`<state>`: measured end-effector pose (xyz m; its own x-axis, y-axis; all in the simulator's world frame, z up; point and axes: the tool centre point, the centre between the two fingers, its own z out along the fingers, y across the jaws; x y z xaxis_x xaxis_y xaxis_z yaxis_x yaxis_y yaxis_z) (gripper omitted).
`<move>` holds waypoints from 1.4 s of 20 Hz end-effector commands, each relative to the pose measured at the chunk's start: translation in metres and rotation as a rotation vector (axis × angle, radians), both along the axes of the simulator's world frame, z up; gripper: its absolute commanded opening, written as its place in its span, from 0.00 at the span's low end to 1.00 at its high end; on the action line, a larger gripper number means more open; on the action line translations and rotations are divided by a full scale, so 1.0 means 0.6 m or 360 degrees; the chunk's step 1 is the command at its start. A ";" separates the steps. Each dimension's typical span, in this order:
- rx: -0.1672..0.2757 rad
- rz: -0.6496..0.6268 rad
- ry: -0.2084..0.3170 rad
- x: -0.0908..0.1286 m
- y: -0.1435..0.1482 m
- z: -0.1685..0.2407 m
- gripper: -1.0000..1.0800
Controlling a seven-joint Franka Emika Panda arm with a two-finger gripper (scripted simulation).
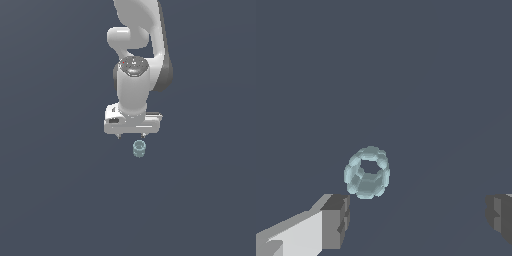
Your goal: Pick up the object and move it to a goal position.
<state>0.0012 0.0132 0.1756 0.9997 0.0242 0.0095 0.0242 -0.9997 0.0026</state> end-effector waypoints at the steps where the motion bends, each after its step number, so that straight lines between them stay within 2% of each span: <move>1: 0.0000 0.0000 0.0000 0.000 0.000 0.000 0.96; 11: 0.0023 0.0046 0.0079 -0.018 0.037 -0.018 0.96; 19: 0.0019 0.0018 0.0067 -0.018 0.041 -0.032 0.96; 28: 0.0008 -0.0092 0.0030 -0.024 0.062 -0.092 0.96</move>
